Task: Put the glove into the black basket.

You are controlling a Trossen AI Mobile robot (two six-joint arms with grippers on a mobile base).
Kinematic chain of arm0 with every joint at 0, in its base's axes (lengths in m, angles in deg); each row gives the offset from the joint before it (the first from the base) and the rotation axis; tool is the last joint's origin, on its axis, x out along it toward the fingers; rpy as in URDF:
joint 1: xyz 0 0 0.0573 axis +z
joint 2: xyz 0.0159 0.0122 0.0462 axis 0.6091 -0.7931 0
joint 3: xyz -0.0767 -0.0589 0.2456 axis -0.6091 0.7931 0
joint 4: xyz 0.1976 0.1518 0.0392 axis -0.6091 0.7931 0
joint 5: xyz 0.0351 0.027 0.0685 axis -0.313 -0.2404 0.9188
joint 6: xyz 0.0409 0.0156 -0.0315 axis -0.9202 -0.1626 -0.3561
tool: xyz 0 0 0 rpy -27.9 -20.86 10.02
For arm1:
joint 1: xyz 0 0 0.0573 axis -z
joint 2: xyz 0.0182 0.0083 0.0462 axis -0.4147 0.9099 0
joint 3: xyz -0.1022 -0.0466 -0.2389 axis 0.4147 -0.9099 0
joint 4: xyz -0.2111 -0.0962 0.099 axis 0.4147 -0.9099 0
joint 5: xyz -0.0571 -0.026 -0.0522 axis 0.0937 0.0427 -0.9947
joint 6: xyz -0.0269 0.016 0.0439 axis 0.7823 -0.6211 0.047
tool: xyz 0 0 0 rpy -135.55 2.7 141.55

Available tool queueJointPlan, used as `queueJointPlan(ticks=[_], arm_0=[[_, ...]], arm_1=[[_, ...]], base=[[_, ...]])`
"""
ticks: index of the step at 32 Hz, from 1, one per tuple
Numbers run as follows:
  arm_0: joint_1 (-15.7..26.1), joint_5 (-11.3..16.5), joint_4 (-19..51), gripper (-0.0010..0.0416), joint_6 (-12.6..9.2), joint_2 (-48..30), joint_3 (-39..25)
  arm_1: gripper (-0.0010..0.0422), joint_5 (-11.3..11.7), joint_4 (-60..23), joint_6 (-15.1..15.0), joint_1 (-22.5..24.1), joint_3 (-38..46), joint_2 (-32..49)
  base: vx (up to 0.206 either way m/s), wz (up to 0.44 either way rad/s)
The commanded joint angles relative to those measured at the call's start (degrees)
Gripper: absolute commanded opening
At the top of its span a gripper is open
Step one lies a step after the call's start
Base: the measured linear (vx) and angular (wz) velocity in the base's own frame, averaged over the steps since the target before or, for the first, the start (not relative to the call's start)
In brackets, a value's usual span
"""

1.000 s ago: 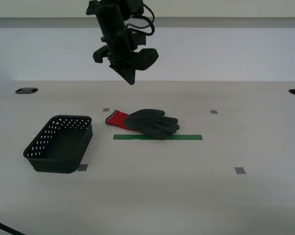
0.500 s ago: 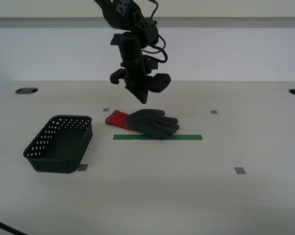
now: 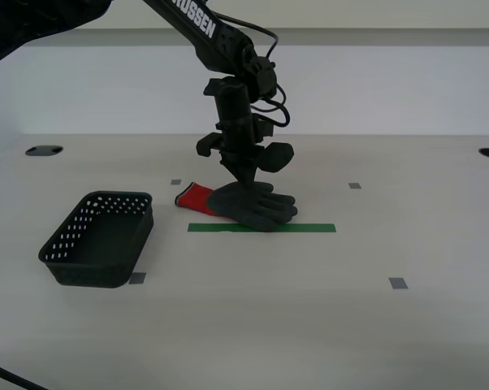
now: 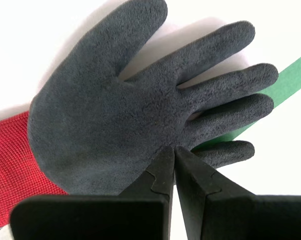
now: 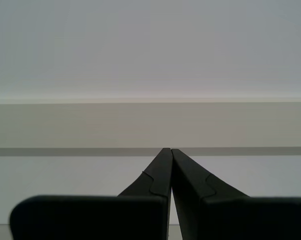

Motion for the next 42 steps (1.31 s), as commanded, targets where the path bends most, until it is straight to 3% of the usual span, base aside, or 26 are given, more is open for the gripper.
queueJointPlan(ticks=[1, 4, 7, 10, 15, 17, 27, 30, 36, 40, 42], arm_0=[[0.0, -0.02, -0.2, 0.0, -0.02, 0.02, -0.04], [0.0, -0.02, -0.22, 0.0, -0.02, 0.02, -0.04], [-0.02, -0.02, -0.22, 0.0, -0.02, 0.02, -0.04], [0.0, -0.02, -0.22, 0.0001, -0.02, 0.02, -0.04], [-0.02, -0.02, -0.09, 0.0001, -0.02, 0.02, -0.04], [-0.02, -0.02, 0.09, 0.0001, -0.02, 0.02, -0.04], [-0.02, -0.02, 0.02, 0.0001, -0.02, 0.02, -0.04], [-0.02, -0.02, 0.02, 0.0, -0.04, 0.02, -0.04], [0.0, -0.02, 0.02, 0.0, -0.02, 0.02, -0.04], [0.0, -0.02, 0.04, 0.0001, -0.02, 0.02, -0.04], [0.0, -0.02, 0.02, 0.0001, -0.02, 0.02, -0.04]], arm_1=[[0.0028, 0.02, -0.11, 0.24, 0.02, 0.04, 0.04], [0.0086, 1.25, 0.37, 1.62, 0.0, 0.02, 0.04], [0.0165, 6.47, 1.05, 2.62, 0.0, 0.02, 0.04], [0.0244, 6.58, 0.92, 2.67, 0.02, -0.28, 0.26], [0.0319, 6.56, 1.05, 4.0, 0.66, -0.31, 2.56], [0.0331, 6.82, 1.03, 4.24, 1.09, -0.42, 3.37], [0.0334, 7.69, 4.0, 5.07, 1.42, -1.31, 3.8], [0.0333, 11.34, 4.63, 5.11, 1.49, -1.64, 3.8], [0.0321, 12.11, 4.57, 5.86, 1.49, -1.84, 3.8], [0.0253, 12.11, 4.39, 6.58, 1.46, -1.84, 3.8], [0.0178, 12.09, 4.37, 6.54, 1.49, -1.84, 3.8]], base=[[0.0, 0.0], [0.0, 0.0], [0.0, 0.0], [0.0, 0.0], [0.0, 0.0], [0.0, 0.0], [0.0, 0.0], [0.0, 0.0], [0.0, 0.0], [0.0, 0.0], [0.0, 0.0]])
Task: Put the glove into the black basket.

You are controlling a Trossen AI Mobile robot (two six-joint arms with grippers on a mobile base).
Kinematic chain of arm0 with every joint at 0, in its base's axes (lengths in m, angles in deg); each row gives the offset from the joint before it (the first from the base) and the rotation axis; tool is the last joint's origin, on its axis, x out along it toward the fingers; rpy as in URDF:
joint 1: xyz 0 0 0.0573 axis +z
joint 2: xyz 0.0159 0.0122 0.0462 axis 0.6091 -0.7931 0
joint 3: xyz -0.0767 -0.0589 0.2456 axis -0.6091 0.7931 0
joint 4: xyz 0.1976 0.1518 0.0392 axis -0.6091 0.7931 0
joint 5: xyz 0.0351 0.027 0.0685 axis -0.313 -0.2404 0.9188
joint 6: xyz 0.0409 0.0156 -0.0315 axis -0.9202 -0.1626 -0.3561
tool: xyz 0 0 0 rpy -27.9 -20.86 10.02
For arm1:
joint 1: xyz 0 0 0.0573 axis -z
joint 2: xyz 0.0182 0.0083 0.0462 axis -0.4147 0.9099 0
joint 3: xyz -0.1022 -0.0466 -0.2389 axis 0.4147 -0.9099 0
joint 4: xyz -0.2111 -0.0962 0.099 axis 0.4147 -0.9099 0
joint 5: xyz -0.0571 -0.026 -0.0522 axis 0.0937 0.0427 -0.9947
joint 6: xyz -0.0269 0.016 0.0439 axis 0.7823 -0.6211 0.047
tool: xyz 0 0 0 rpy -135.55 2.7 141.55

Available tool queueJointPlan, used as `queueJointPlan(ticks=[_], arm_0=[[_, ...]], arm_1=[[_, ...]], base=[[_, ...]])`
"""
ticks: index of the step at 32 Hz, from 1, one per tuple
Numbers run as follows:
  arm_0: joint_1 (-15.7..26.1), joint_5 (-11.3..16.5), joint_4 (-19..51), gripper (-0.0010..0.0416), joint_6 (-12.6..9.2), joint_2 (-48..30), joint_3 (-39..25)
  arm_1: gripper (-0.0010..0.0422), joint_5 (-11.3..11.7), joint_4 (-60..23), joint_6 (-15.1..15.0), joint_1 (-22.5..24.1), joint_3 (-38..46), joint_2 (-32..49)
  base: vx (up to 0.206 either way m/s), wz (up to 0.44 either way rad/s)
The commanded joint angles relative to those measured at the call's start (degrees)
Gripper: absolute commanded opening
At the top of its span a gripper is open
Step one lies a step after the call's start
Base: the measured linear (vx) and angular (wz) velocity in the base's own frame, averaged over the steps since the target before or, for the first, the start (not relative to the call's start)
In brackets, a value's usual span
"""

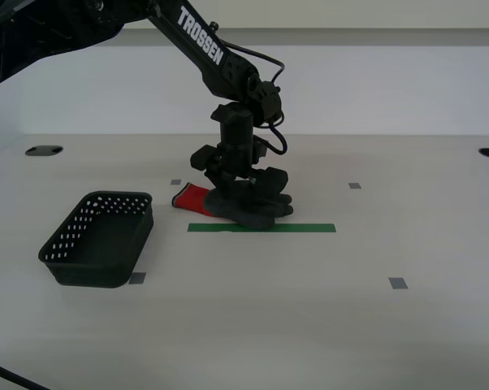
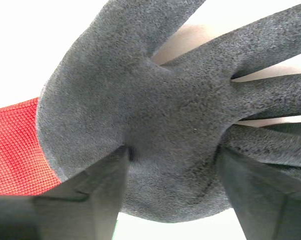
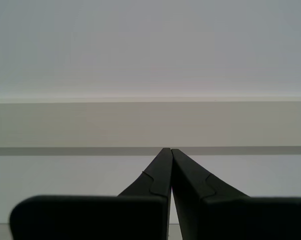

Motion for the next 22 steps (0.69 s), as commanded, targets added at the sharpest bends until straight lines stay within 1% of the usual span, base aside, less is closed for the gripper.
queueJointPlan(ticks=[1, 2, 4, 5, 7, 8, 10, 11, 12, 13, 17, 19, 22], arm_0=[[0.02, -0.02, -0.17, 0.0001, 0.0, 0.02, -0.04], [0.0, -0.02, -0.17, 0.0, 0.0, 0.02, -0.04], [0.02, -0.02, -0.2, 0.0001, 0.0, 0.02, -0.04], [0.0, -0.02, -0.2, 0.0001, 0.0, 0.02, -0.04], [0.02, -0.02, -0.17, 0.0001, 0.0, 0.02, -0.04], [0.0, -0.02, -0.2, 0.0001, 0.0, 0.02, -0.04], [0.0, -0.02, -0.2, 0.0001, 0.0, 0.02, -0.04], [0.0, -0.02, -0.17, 0.0, 0.0, 0.02, -0.04], [0.02, -0.02, -0.17, 0.0001, 0.0, 0.02, -0.04], [0.02, -0.02, -0.2, 0.0, 0.0, 0.02, -0.04], [0.0, -0.02, -0.17, 0.0, 0.0, 0.02, -0.04], [0.0, -0.02, -0.17, 0.0, 0.0, 0.02, -0.04], [0.0, -0.02, -0.17, 0.0, 0.0, 0.02, -0.04]], arm_1=[[0.0144, 0.31, -0.13, 0.26, 0.02, 0.0, 0.04], [0.0108, 0.31, -0.17, 0.26, 0.0, 0.0, 0.04], [0.0015, 0.17, -0.37, -0.39, -0.07, 0.0, 0.04], [-0.0003, -0.22, -0.48, -0.81, -0.13, 0.0, 0.04], [0.0006, -0.2, -0.72, -0.83, -0.17, 0.0, 0.04], [-0.0003, -0.22, -1.05, -0.85, -0.2, 0.0, 0.02], [0.0001, -0.22, -2.03, -1.07, -0.2, 0.48, 0.0], [0.0001, -0.22, -2.47, -1.57, -0.22, 0.72, 0.02], [-0.0001, -0.22, -3.63, -3.41, -0.22, 1.46, 0.0], [-0.0001, -0.22, -4.42, -4.07, -0.22, 2.01, 0.0], [-0.0001, -0.22, -6.75, -4.98, -0.22, 3.56, -0.04], [-0.0001, -0.22, -9.92, -6.29, -0.2, 6.1, -0.04], [-0.0001, -0.22, -13.64, -7.21, -0.22, 9.25, -0.09]], base=[[0.0, 0.0], [0.0, 0.0], [0.0, 0.0], [0.0, 0.0], [0.0, 0.0], [0.0, 0.0], [0.0, 0.0], [0.0, 0.0], [0.0, 0.0], [0.0, 0.0], [0.0, 0.0], [0.0, 0.0], [0.0, 0.0]])
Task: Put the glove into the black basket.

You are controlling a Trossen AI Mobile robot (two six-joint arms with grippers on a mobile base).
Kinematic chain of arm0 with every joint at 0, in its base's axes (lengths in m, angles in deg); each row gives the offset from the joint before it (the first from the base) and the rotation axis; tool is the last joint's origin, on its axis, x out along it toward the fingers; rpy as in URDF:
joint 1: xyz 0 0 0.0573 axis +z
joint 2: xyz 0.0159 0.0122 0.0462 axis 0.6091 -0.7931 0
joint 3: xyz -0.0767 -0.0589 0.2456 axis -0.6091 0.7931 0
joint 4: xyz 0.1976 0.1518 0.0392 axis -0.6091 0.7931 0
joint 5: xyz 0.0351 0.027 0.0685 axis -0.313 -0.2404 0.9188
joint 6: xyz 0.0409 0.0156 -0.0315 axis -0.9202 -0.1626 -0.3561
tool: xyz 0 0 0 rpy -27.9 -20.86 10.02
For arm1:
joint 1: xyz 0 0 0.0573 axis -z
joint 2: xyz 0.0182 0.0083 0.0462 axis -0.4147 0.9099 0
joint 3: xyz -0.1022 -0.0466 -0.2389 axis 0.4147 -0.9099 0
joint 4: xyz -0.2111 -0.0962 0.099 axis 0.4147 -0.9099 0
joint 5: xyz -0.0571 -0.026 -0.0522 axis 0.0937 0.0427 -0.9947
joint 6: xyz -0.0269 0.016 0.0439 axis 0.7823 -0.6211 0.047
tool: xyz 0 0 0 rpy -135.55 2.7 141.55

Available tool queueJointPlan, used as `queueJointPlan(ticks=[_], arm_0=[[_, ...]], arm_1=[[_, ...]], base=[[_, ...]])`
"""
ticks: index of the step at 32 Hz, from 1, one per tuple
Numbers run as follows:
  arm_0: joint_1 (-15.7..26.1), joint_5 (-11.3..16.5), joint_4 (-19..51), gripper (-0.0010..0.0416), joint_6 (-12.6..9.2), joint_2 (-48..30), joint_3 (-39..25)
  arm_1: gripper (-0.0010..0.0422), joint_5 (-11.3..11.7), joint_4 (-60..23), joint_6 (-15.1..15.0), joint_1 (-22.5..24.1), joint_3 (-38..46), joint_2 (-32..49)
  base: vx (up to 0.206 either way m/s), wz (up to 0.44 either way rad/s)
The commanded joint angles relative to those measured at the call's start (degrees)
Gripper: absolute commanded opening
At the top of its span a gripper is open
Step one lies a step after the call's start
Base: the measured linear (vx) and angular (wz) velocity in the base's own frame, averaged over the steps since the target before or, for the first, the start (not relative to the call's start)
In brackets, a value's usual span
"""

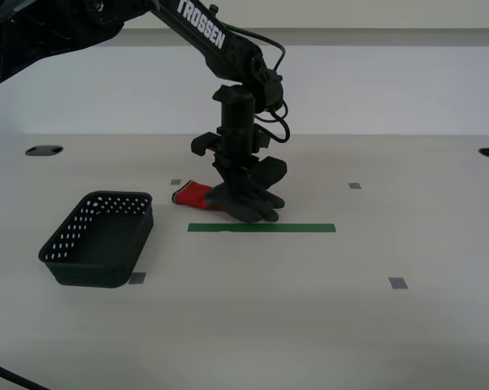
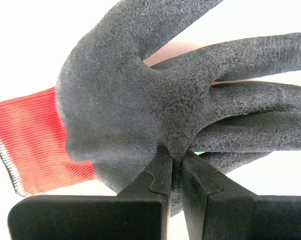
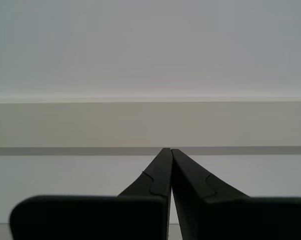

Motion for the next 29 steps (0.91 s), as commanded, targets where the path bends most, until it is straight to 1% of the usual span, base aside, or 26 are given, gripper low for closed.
queueJointPlan(ticks=[1, 2, 4, 7, 11, 13, 14, 15, 16, 18, 22, 25, 29], arm_0=[[0.0, -0.02, -0.17, 0.0001, 0.0, 0.02, -0.04], [-0.02, -0.02, -0.17, 0.0, 0.0, 0.02, -0.04], [-0.02, -0.02, -0.13, 0.0001, 0.0, 0.02, -0.04], [0.0, -0.02, -0.15, 0.0001, 0.0, 0.02, -0.04], [0.0, -0.02, -0.15, 0.0001, 0.0, 0.02, -0.04], [-0.02, -0.02, -0.13, 0.0001, 0.0, 0.02, -0.04], [0.0, -0.02, -0.02, 0.0001, 0.0, 0.02, -0.04], [0.0, -0.02, -0.02, 0.0001, 0.0, 0.02, -0.04], [0.0, -0.02, 0.22, 0.0001, -0.02, 0.02, -0.04], [0.0, -0.02, 0.68, 0.0001, 0.0, 0.02, -0.04], [0.0, -0.02, 0.92, 0.0001, 0.0, 0.02, -0.04], [0.0, 0.0, 1.49, 0.0001, 0.0, 0.02, -0.04], [-0.02, 0.0, 2.27, 0.0001, 0.0, 0.02, -0.04]], arm_1=[[-0.0001, -0.02, -3.93, -1.16, 0.0, 3.32, -0.09], [-0.0001, -0.04, -6.25, -2.21, 0.0, 5.46, -0.11], [-0.0001, -0.04, -8.79, -2.62, 0.0, 7.78, -0.11], [-0.0001, -0.15, -10.25, -3.61, 0.0, 6.99, -2.89], [-0.0001, -0.15, -12.5, -5.84, -0.17, 6.99, -6.14], [-0.0001, -0.2, -13.25, -5.9, -0.17, 6.99, -7.74], [-0.0001, -0.79, -14.25, -6.45, -0.26, 6.99, -9.42], [-0.0001, -2.21, -15.04, -6.8, -0.39, 6.99, -10.54], [-0.0001, -3.04, -15.45, -6.82, -0.42, 6.97, -10.95], [-0.0001, -4.28, -16.9, -7.17, -0.57, 6.95, -12.92], [-0.0001, -4.33, -18.43, -7.58, -0.7, 6.95, -15.26], [-0.0001, -4.28, -23.26, -8.94, -1.51, 6.86, -19.67], [-0.0001, -4.28, -26.75, -9.03, -2.78, 6.8, -21.22]], base=[[0.0, 0.0], [0.0, 0.0], [0.0, 0.0], [0.0, 0.0], [0.0, 0.0], [0.0, 0.0], [0.0, 0.0], [0.0, 0.0], [0.0, 0.0], [0.0, 0.0], [0.0, 0.0], [0.0, 0.0], [0.0, 0.0]])
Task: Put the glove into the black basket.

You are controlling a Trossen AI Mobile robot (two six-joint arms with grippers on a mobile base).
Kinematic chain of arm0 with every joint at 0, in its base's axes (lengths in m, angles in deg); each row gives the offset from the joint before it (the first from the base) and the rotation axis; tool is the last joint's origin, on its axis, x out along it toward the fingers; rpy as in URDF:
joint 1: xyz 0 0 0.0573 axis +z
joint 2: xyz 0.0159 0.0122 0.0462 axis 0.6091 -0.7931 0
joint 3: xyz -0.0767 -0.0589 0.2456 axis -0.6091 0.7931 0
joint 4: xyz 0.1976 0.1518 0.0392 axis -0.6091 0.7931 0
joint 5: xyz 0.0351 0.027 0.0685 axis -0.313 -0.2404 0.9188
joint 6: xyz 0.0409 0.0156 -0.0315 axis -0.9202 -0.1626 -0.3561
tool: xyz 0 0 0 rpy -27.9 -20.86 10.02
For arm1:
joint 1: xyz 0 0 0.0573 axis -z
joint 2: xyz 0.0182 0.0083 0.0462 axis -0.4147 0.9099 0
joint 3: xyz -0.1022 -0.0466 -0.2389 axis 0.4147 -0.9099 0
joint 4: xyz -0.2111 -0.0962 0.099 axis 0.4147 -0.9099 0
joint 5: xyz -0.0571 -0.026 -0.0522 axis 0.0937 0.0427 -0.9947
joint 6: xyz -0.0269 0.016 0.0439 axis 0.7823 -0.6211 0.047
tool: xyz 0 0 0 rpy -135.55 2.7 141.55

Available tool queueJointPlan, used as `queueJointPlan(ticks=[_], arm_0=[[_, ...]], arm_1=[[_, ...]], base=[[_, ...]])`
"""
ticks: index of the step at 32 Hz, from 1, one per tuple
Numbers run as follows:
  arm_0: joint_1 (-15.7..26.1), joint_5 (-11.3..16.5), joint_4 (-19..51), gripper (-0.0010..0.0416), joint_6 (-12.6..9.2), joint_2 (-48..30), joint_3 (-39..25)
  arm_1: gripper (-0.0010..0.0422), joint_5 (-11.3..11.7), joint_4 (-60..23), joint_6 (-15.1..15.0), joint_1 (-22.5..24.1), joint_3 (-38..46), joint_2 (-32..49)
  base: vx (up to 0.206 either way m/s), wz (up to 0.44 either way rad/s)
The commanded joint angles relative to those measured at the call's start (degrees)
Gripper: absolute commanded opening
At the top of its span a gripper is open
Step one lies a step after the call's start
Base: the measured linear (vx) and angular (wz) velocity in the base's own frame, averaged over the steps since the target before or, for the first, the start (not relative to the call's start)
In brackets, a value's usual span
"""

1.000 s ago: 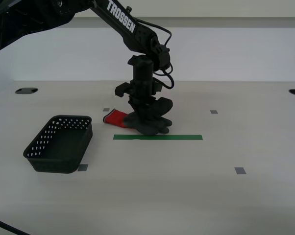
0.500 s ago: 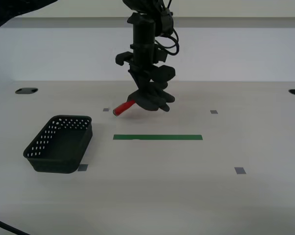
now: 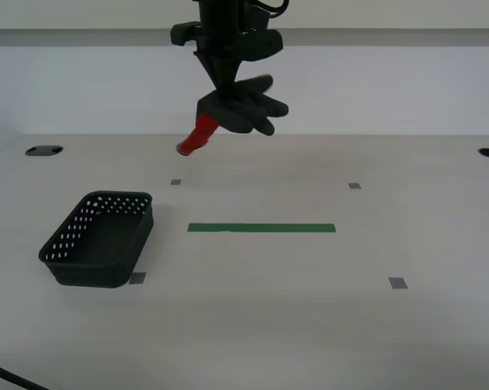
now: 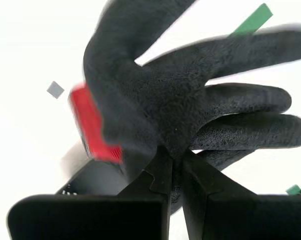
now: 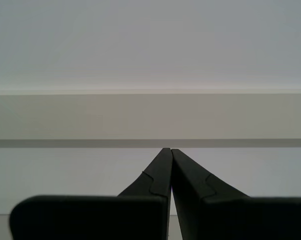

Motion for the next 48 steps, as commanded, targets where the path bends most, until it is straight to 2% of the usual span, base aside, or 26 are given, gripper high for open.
queueJointPlan(ticks=[1, 7, 14, 18, 22, 25, 27, 31, 34, 41, 48], arm_0=[[0.0, 0.0, 0.33, 0.0, 0.0, 0.02, -0.04], [0.0, 0.0, 0.55, 0.0, 0.0, 0.02, -0.04], [0.0, -0.02, 0.44, 0.0001, 0.0, 0.02, -0.04], [0.0, 0.0, 0.59, 0.0001, 0.0, 0.02, -0.04], [0.04, 0.0, 0.79, 0.0, 0.0, 0.02, -0.04], [0.04, 0.0, 0.74, 0.0001, 0.0, 0.02, -0.04], [0.04, 0.0, 0.76, 0.0001, 0.0, 0.02, -0.04], [0.02, 0.0, 0.74, 0.0001, 0.0, 0.02, -0.04], [0.02, 0.0, 0.76, 0.0001, 0.0, 0.02, -0.04], [0.04, 0.0, 1.4, 0.0001, 0.0, 0.02, -0.04], [0.04, 0.0, 1.57, 0.0, 0.0, 0.02, -0.04]], arm_1=[[-0.0001, 0.07, -2.4, -0.22, -1.2, -0.35, -1.84], [-0.0001, 0.07, -1.05, 0.0, -3.06, -7.08, -8.85], [-0.0001, 0.11, 6.29, 1.99, -6.34, -26.32, -22.27], [-0.0001, 0.17, 10.49, 3.54, -10.82, -38.21, -30.36], [-0.0001, 0.2, 12.66, 4.35, -15.78, -46.14, -35.12], [-0.0001, 0.17, 14.43, 4.33, -17.92, -50.07, -36.39], [-0.0001, 0.15, 18.71, 4.33, -20.09, -56.04, -36.39], [-0.0001, 0.13, 28.52, 4.37, -20.59, -64.24, -36.24], [-0.0001, 0.04, 34.29, 5.53, -20.94, -70.58, -36.24], [-0.0001, -0.13, 41.64, 8.13, -21.27, -76.87, -35.8], [-0.0001, -0.15, 44.89, 9.75, -23.43, -78.93, -34.47]], base=[[0.0, 0.0], [0.0, 0.0], [0.0, 0.0], [0.0, 0.0], [0.0, 0.0], [0.0, 0.0], [0.0, 0.0], [0.0, 0.0], [0.0, 0.0], [0.0, 0.0], [0.0, 0.0]])
